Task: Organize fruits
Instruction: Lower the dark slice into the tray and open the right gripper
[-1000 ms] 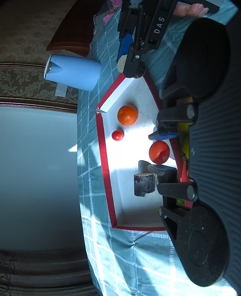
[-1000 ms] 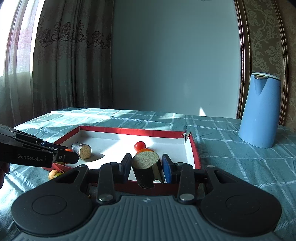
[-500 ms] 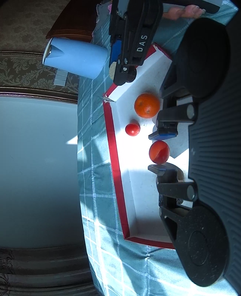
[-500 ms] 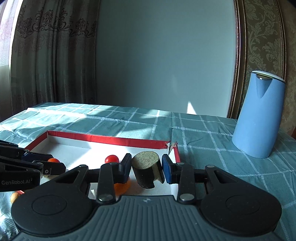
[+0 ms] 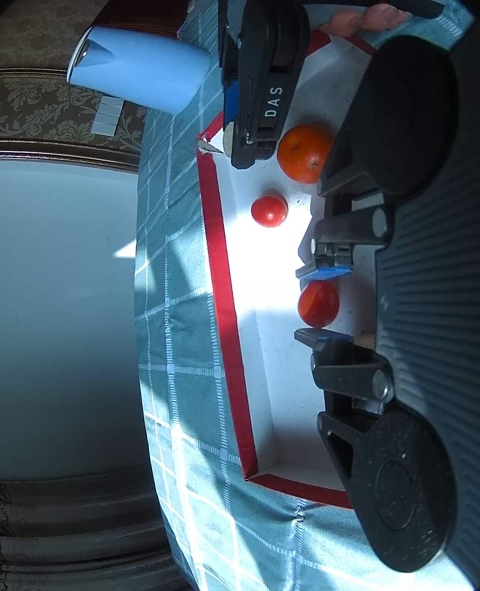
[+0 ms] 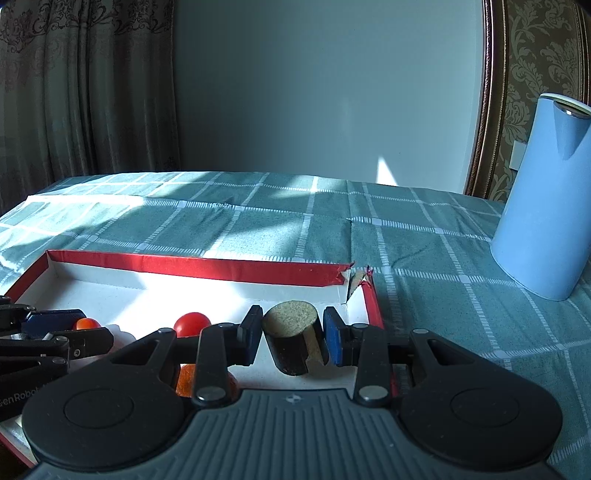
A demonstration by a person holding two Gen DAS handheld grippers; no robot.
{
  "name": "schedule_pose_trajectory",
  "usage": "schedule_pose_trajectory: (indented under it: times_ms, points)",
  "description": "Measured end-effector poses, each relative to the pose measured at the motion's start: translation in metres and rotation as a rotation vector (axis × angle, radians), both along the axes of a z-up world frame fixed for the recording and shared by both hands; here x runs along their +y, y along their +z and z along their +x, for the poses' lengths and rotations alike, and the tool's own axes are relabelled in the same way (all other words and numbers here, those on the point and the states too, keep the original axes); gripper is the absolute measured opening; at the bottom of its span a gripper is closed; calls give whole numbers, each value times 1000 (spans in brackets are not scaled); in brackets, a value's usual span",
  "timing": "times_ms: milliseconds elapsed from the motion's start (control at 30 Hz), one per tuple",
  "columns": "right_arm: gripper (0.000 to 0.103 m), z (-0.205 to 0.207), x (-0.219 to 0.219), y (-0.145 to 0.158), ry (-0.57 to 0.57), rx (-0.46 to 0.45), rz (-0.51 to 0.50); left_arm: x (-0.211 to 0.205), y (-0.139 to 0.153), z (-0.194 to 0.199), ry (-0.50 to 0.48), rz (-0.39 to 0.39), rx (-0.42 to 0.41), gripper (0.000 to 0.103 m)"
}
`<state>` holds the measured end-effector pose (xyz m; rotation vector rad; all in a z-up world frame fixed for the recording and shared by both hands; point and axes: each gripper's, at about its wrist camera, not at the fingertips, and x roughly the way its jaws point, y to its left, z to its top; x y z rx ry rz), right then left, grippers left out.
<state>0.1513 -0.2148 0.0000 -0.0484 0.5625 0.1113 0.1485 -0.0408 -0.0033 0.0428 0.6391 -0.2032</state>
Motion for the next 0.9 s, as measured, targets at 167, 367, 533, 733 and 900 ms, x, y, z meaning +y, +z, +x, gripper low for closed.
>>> schedule_pose_trajectory:
  times_ms: [167,367,533,733,900]
  points:
    - [35,1,1,0,3,0,-6,-1,-2,1,26,17,-7,27]
    - [35,0,2,0,5,-3,-15,0,-2,3,34,22,4,32]
    - [36,-1,1,1,6,2,-12,1,-2,4,31,19,18,38]
    - [36,0,3,-1,6,22,-42,-1,-1,2,26,26,16,52]
    - [39,0,-2,-1,4,30,-6,2,-1,2,21,7,23,56]
